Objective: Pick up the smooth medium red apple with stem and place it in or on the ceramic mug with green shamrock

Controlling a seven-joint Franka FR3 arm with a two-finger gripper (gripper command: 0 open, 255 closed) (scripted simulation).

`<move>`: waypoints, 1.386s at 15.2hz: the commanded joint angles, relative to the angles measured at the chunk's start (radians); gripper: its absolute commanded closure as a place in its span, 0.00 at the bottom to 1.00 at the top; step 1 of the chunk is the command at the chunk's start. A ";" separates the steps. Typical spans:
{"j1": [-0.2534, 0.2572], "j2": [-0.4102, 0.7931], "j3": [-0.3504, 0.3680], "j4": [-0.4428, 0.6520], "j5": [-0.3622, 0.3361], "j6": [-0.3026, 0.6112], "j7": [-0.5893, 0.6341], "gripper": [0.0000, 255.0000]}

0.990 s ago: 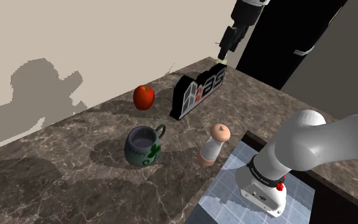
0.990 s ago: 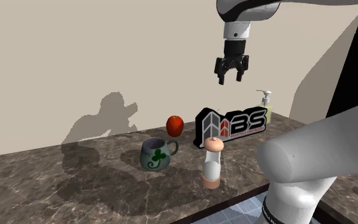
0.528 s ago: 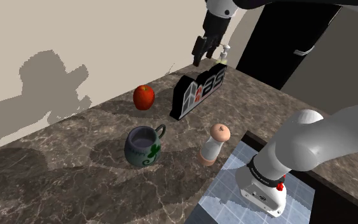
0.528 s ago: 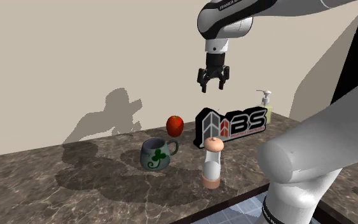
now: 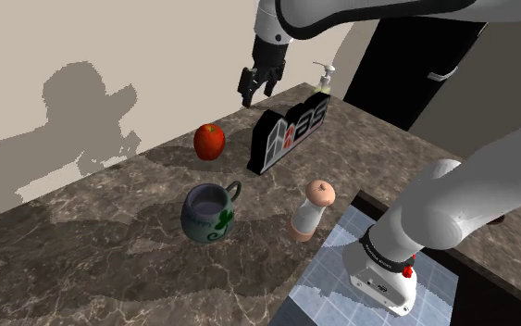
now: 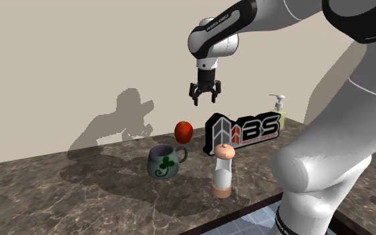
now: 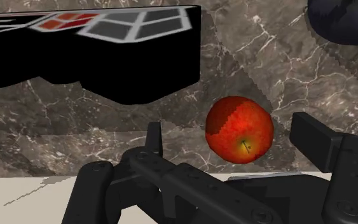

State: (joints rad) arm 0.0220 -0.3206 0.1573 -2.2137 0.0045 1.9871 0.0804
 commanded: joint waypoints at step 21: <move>0.030 0.419 0.067 0.182 -0.073 0.234 0.154 0.00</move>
State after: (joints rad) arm 0.0524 0.0983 0.2241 -2.0310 -0.0682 2.2206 0.2346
